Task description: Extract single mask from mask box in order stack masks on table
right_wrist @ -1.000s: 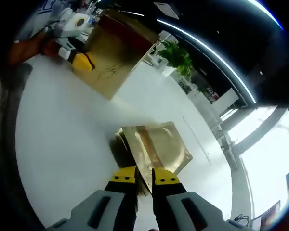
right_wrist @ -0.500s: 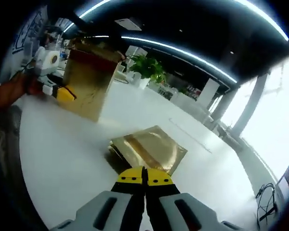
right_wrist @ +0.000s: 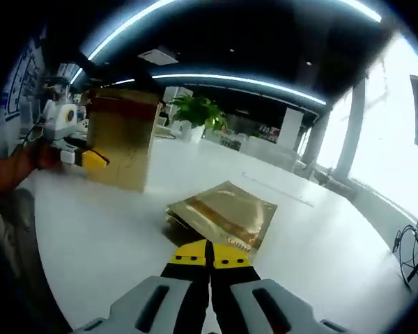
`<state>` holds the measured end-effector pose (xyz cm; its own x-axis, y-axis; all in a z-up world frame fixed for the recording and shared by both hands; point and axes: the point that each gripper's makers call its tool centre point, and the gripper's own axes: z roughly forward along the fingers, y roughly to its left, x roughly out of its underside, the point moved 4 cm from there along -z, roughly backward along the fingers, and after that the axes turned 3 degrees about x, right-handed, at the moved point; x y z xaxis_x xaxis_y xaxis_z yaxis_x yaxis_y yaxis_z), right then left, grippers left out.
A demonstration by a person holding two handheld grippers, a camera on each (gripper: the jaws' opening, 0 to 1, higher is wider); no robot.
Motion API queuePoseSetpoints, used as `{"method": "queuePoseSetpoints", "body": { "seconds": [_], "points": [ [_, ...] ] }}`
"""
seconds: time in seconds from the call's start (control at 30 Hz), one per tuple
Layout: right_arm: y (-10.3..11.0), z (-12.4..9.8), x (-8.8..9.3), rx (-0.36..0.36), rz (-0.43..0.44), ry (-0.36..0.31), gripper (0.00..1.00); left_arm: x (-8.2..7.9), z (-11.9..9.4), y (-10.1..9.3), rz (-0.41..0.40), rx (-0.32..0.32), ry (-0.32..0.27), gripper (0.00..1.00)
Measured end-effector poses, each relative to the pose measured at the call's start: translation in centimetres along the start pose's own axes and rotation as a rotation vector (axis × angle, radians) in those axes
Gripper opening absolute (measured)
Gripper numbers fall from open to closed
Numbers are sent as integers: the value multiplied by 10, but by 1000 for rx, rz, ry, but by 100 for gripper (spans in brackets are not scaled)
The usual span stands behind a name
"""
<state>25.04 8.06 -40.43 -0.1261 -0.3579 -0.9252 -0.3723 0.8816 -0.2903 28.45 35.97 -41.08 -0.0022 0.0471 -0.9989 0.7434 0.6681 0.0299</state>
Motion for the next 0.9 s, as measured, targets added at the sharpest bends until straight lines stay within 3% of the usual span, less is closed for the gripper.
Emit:
{"method": "queuePoseSetpoints", "body": {
  "seconds": [0.13,0.43,0.9],
  "points": [
    [0,-2,4,-7,82,-26,0,0,0,0,1,-1,0,20],
    [5,-2,12,-42,173,-90,0,0,0,0,1,0,1,20],
    [9,-3,13,-75,156,-145,0,0,-1,0,1,1,0,20]
  ]
}}
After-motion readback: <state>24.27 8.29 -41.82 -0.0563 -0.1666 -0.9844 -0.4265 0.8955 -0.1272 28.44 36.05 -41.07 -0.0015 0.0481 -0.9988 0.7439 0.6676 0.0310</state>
